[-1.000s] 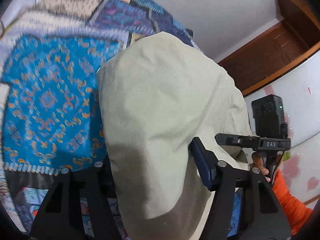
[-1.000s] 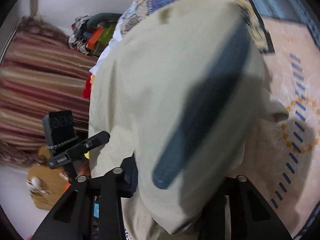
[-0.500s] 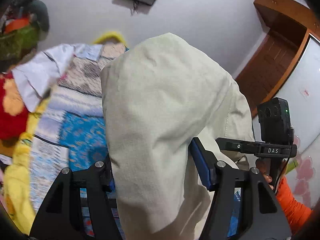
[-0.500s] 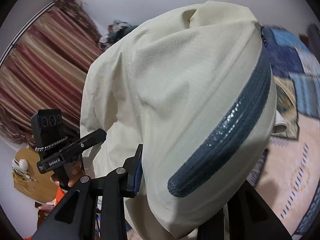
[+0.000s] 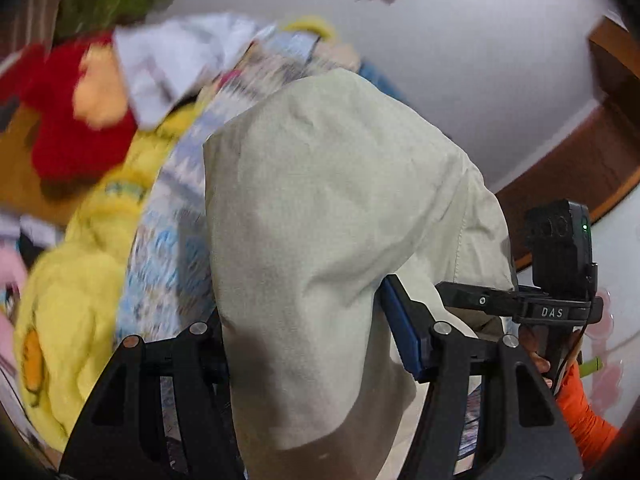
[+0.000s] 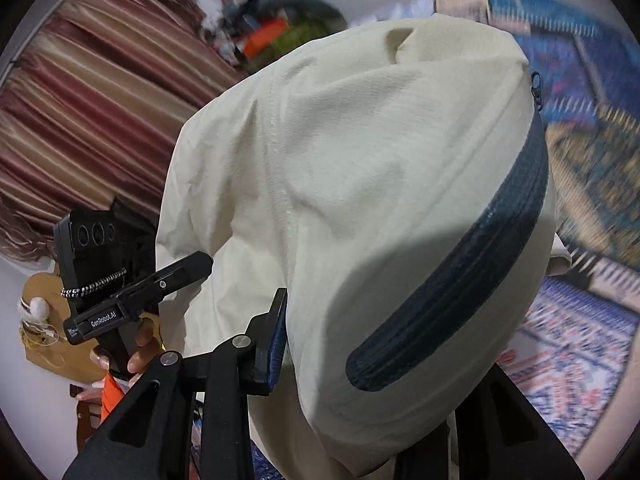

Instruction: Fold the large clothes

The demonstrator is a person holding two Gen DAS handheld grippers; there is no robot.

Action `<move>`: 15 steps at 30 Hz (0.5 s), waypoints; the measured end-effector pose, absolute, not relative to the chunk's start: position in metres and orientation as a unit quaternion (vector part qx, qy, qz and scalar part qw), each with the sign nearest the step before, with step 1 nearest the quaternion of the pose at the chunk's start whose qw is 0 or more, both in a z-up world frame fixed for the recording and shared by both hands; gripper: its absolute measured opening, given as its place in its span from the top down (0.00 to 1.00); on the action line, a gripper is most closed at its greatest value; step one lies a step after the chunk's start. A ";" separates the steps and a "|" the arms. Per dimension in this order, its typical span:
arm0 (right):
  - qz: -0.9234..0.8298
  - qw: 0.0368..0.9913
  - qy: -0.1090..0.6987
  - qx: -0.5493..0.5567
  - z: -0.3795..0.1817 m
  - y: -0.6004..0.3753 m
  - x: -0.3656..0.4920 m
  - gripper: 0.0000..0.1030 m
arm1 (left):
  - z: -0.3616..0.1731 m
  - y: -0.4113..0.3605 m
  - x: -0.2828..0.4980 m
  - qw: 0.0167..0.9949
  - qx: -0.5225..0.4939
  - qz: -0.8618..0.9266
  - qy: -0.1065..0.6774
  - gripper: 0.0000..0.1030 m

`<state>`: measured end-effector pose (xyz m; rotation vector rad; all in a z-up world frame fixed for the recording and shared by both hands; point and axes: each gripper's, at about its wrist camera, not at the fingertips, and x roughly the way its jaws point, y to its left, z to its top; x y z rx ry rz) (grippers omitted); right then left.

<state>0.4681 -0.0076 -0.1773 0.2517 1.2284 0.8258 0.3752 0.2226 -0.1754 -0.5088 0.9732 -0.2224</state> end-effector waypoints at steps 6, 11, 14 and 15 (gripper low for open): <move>0.350 0.688 0.628 0.100 -0.256 0.014 0.478 0.70 | -0.249 0.231 0.378 0.813 -0.257 -0.085 0.516 0.39; 0.324 0.683 0.646 0.107 -0.287 0.011 0.480 0.69 | -0.255 0.213 0.371 0.845 -0.175 -0.066 0.501 0.30; 0.330 0.679 0.647 0.107 -0.285 0.001 0.482 0.69 | -0.251 0.207 0.369 0.851 -0.139 -0.053 0.503 0.28; 0.331 0.681 0.645 0.098 -0.283 -0.009 0.481 0.69 | -0.245 0.206 0.366 0.853 -0.127 -0.050 0.504 0.29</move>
